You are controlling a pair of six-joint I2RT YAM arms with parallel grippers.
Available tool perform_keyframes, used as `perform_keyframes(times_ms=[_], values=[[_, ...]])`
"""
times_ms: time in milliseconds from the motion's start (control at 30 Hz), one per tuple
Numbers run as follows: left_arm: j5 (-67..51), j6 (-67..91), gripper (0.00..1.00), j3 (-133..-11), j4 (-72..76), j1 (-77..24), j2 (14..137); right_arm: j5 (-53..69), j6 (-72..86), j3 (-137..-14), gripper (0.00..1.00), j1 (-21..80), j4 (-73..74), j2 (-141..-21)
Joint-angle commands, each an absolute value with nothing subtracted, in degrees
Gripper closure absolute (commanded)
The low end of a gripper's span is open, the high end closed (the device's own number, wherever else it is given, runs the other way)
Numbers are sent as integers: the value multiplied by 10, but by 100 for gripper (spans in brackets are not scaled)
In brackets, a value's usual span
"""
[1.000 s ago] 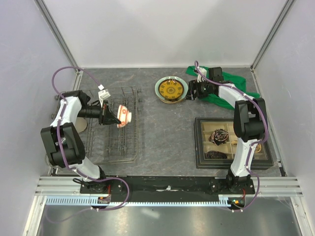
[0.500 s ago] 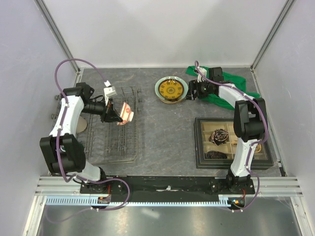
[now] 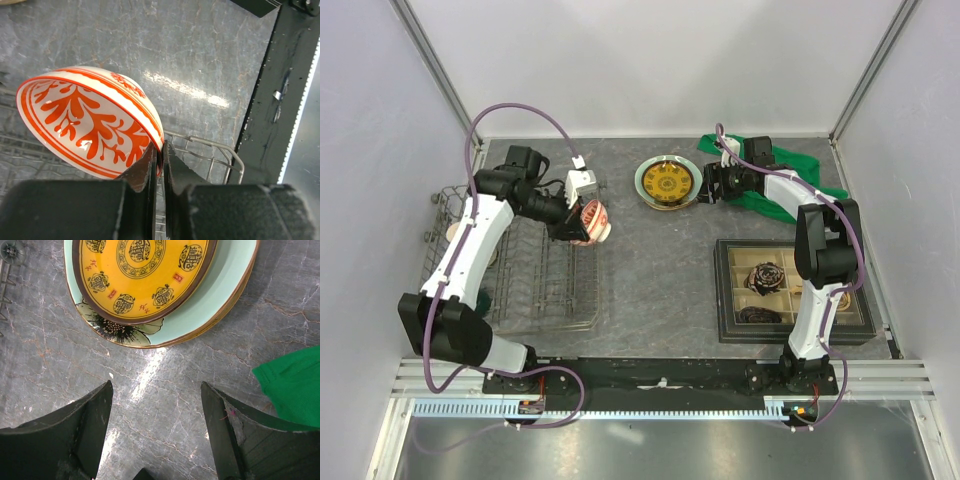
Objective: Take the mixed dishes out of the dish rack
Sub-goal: Place the bowl at the center of the board.
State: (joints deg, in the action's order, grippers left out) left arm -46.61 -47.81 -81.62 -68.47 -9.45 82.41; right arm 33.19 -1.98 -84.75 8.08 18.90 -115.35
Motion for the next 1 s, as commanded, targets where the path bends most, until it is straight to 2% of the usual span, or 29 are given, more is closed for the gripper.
perform_keyframes(times_ms=[0, 300, 667, 967], values=[[-412, -422, 99, -871, -639, -132, 820, 345, -30, -852, 21, 79, 178, -1150], [-278, -378, 98, -929, -598, -271, 886, 303, -33, -848, 21, 75, 172, -1116], [-163, -372, 98, -1005, -558, -371, 1000, 229, -11, -835, 20, 32, 145, -1049], [-72, -393, 98, -1070, -551, -450, 1105, 214, -8, -841, 20, 7, 151, -1031]])
